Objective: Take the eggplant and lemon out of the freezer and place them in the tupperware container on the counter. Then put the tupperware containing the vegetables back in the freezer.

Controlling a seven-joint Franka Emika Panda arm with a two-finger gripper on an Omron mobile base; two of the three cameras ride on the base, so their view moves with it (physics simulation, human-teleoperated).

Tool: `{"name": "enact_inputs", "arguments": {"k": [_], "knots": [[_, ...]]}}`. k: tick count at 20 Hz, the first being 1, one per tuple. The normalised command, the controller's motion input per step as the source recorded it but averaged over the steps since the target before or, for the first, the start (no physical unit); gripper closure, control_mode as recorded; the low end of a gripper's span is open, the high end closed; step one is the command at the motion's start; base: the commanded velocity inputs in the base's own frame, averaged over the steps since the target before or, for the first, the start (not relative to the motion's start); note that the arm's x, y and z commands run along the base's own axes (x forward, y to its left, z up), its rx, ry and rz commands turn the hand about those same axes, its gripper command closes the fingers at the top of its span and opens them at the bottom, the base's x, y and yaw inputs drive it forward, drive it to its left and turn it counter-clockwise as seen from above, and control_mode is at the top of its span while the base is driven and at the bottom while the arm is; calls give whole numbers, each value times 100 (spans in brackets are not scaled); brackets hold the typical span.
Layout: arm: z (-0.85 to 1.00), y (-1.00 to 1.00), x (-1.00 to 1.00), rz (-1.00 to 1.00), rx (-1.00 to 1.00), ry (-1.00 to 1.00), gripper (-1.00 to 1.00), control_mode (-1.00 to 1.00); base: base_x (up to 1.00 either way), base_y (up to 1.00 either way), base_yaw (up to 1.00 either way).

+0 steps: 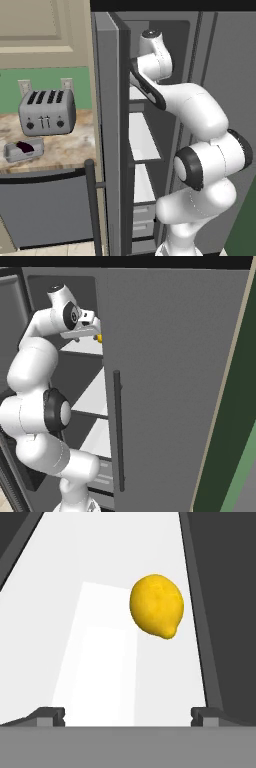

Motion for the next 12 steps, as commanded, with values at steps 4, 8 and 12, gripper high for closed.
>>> {"name": "enact_inputs", "arguments": {"k": [4,8,12], "knots": [[-11,0,24,0,-5,0,-100,-100,0,0,0],[0,0,12,0,0,2,-100,-100,0,0,0],[0,0,5,0,0,3,-100,-100,0,0,0]]}}
